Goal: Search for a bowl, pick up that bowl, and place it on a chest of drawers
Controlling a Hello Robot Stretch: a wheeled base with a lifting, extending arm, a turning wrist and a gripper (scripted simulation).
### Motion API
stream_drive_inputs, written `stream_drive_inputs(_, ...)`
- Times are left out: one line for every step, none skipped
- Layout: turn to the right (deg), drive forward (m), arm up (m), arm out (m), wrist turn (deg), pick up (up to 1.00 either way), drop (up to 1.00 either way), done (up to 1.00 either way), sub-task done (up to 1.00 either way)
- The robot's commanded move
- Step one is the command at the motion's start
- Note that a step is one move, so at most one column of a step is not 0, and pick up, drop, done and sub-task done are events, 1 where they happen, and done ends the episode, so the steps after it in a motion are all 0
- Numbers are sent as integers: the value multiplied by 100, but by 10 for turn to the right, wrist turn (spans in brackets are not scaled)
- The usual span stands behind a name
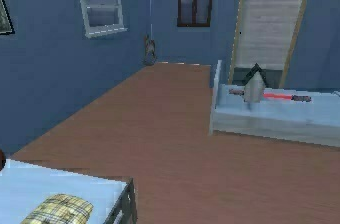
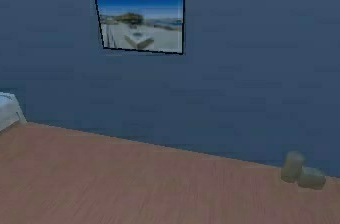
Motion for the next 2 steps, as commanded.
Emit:
stream_drive_inputs(120,0,0,0,0,0,0,0,0)
stream_drive_inputs(0,100,0,0,0,0,0,0,0)
